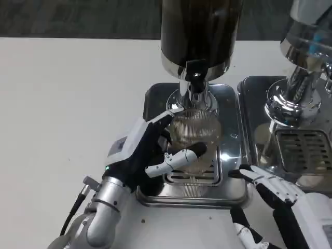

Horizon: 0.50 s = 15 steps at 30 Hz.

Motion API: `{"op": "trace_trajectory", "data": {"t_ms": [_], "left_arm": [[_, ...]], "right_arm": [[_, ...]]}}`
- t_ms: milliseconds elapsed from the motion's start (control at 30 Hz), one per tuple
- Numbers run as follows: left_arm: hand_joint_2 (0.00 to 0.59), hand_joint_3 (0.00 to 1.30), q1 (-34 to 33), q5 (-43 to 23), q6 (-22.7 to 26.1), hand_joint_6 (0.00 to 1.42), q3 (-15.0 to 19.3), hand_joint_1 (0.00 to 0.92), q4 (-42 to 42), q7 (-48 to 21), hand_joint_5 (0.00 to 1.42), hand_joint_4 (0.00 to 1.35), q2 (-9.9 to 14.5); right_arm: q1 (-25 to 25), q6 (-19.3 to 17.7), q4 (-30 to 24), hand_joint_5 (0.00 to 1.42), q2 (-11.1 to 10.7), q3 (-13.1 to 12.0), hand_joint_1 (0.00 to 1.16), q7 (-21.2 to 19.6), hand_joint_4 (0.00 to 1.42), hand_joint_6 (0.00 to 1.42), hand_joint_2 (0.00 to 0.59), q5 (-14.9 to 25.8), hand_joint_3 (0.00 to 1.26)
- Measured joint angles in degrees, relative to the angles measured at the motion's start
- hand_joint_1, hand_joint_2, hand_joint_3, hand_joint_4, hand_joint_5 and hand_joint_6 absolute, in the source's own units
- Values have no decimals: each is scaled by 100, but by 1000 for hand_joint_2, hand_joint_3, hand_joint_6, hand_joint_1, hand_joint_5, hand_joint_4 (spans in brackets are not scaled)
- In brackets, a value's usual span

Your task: Grasp the cup under the faucet to collect the drink, then remove the cup.

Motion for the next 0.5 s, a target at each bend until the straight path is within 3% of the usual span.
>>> {"op": "trace_trajectory", "data": {"t_ms": [500], "left_arm": [[74,282,290,11,2,488,71,79,-404,-16,532,299,266]], "right_arm": [[-146,0,89,262,23,16,435,-1,224,287,470,3,320]]}}
